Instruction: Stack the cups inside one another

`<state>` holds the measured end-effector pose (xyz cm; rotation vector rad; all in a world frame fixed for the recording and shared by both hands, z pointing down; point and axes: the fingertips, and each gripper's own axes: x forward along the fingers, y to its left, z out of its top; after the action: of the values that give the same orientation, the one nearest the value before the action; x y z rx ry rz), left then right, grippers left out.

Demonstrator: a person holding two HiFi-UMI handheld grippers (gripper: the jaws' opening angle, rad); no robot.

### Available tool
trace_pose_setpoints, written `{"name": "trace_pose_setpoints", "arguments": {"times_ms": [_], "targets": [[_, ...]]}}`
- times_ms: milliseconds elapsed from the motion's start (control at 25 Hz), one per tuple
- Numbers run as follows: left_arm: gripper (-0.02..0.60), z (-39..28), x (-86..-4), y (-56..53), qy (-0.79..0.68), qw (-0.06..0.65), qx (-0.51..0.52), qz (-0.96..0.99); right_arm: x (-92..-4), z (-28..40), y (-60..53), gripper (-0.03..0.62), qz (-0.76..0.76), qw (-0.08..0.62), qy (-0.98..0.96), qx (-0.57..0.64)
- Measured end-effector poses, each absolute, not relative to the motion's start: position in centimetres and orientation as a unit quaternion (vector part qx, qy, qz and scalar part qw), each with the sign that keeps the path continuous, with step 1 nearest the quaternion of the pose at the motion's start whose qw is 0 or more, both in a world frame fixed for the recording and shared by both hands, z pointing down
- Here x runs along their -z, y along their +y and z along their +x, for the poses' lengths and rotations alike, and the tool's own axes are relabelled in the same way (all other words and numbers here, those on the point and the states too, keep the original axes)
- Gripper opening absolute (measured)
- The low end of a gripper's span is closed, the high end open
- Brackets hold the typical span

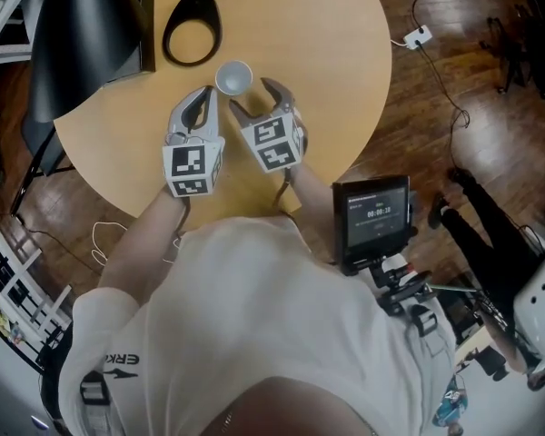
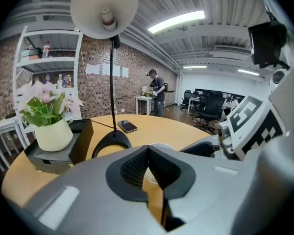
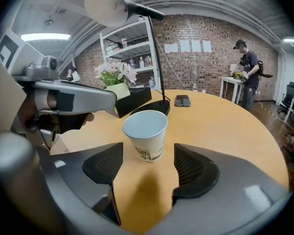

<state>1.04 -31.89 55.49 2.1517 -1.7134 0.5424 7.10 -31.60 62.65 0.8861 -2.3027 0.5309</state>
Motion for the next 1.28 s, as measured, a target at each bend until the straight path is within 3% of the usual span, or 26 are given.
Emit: {"name": "trace_pose_setpoints", "arguments": {"times_ms": [600,760,1280], "targets": [[0.002,-1.2,-54.6,-30.5,-0.617,0.176,-0.187,0.744,-64.4,3.0,-32.7,0.373,0.318,0.329,-0.875,-0.155],[0.002,-1.1,-54.5,-30.5,-0.618,0.174,-0.186,0.744,-64.4,3.5,-33.3,0.327,0.334,0.33,-0.871,-0.144],[0.002,-1.8,-54.8,-32.6,-0.615,0.159,-0.164,0.755,-62.3,4.7,-35.8,0.324,0.374,0.306,-0.867,-0.119]]}}
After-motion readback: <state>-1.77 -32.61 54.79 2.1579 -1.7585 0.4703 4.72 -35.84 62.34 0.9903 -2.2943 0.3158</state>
